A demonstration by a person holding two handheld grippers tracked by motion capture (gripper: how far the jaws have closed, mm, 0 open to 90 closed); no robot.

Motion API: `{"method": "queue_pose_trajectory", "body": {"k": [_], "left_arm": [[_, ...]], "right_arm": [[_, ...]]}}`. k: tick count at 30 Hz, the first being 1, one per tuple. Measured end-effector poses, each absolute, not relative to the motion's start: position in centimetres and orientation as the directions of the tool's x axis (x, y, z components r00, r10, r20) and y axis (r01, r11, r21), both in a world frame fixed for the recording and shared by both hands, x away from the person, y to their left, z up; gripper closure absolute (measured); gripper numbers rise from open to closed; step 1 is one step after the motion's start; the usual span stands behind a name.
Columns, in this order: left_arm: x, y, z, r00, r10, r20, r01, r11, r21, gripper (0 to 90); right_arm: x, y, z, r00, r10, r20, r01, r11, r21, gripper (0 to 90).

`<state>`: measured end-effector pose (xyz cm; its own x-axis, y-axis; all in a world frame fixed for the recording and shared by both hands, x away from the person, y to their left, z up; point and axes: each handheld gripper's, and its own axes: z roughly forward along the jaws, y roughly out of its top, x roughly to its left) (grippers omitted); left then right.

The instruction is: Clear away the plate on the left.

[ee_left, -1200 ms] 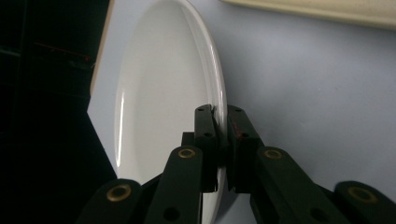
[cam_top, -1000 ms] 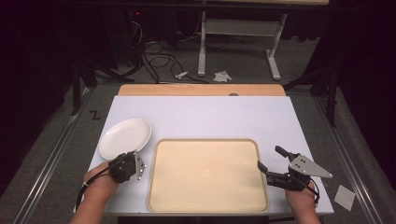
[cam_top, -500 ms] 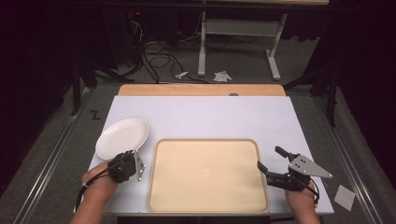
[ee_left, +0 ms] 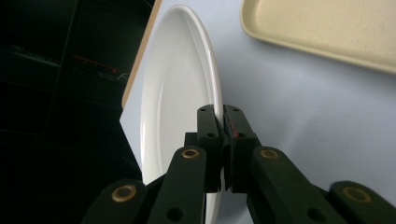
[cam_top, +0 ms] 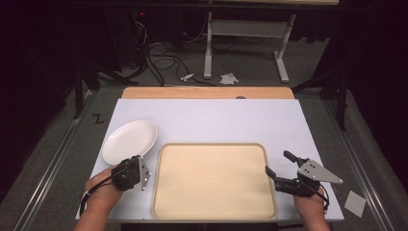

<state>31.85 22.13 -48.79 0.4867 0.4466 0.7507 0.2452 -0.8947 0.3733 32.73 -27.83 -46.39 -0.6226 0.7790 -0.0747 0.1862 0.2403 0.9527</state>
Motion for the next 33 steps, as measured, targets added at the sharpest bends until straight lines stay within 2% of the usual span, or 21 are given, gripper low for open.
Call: {"method": "queue_pose_trajectory", "body": {"k": [15, 33], "left_arm": [[30.7, 20.9, -47.6, 0.475, 0.410, 0.779, 0.170, -0.911, 0.376, 87.0], [28.9, 17.4, -46.8, 0.504, 0.346, 0.792, 0.047, -0.926, 0.374, 87.0]], "right_arm": [[32.8, -27.9, -46.3, -0.622, 0.779, -0.079, 0.179, 0.240, 0.954, 15.7], [32.7, -27.8, -46.3, -0.621, 0.779, -0.084, 0.179, 0.246, 0.953, 15.7]]}}
